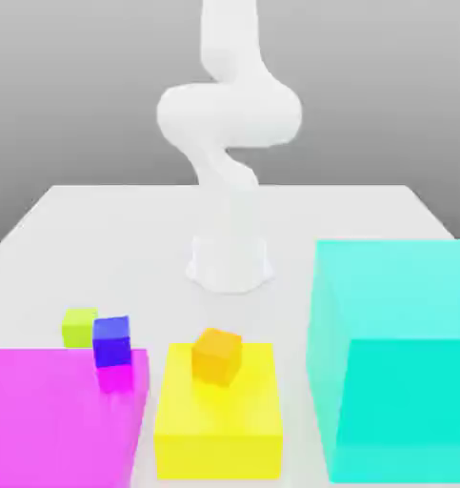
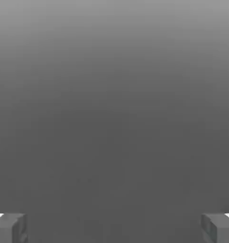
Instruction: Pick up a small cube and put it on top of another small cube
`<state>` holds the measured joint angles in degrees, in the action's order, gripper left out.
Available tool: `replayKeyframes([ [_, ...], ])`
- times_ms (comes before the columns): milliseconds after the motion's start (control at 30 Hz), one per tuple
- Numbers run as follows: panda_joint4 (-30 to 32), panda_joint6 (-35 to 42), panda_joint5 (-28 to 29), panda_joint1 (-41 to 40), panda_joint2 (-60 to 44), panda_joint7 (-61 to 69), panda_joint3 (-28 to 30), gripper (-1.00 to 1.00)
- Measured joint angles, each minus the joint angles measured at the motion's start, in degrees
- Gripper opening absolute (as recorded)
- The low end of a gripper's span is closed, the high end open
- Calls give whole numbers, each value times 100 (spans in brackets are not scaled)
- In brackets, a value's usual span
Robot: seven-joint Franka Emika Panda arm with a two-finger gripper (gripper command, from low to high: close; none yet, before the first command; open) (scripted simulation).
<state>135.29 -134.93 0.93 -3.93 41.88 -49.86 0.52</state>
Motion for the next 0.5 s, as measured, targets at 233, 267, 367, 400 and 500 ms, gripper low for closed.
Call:
replayKeyframes([
  [233,1043,-948,275,-1154,-1207,-1212,271,0],
  [267,1187,-1079,305,-1314,-1373,-1373,317,0],
  [367,1618,-1470,388,-1784,-1867,-1848,472,0],
  [400,1762,-1600,414,-1935,-2032,-2005,531,0],
  [500,2193,-1993,470,-2375,-2526,-2459,724,0],
])
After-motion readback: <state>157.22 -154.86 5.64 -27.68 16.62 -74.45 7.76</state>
